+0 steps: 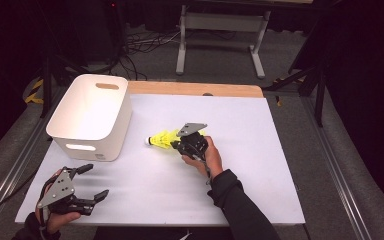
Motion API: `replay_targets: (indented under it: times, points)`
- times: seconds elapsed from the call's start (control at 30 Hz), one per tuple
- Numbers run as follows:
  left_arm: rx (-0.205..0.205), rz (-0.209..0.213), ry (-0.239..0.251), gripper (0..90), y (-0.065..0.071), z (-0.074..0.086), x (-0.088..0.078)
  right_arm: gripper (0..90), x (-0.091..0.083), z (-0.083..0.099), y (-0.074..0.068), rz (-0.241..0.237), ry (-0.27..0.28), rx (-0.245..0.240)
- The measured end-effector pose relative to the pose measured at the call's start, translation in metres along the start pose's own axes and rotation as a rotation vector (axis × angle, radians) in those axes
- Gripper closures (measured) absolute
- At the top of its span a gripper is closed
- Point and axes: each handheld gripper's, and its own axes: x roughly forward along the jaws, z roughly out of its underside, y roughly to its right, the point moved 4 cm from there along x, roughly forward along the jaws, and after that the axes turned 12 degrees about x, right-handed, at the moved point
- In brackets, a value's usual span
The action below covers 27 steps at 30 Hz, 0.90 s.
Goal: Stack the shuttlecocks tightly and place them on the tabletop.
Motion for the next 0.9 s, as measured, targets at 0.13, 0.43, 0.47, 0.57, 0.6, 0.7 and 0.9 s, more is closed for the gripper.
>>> replay_targets:
  times: [0.13,0.43,0.47,0.57,0.6,0.7,0.9]
  points:
    - [-0.005,0.000,0.005,8.4,0.000,0.000,0.000,90.0,0.002,0.001,-0.005,-0.016,-0.005,0.002]
    - [-0.001,0.008,-0.002,8.6,0.001,0.000,0.001,89.0,0.008,0.004,-0.010,-0.025,-0.016,0.012]
    - [0.000,0.008,-0.002,8.6,0.001,0.000,0.001,88.9,0.009,0.005,-0.009,-0.025,-0.019,0.013]
    - [0.000,0.009,-0.002,8.7,0.001,0.000,0.001,87.3,0.012,0.006,-0.009,-0.024,-0.028,0.019]
    - [0.000,0.009,-0.001,8.7,0.001,0.000,0.001,86.2,0.013,0.007,-0.008,-0.021,-0.030,0.021]
    - [0.003,0.010,-0.002,8.8,0.001,0.000,0.001,84.1,0.014,0.009,-0.009,-0.015,-0.034,0.022]
    - [0.006,0.010,-0.003,8.8,0.001,0.000,0.001,71.1,0.013,0.011,-0.009,0.012,-0.034,0.027]
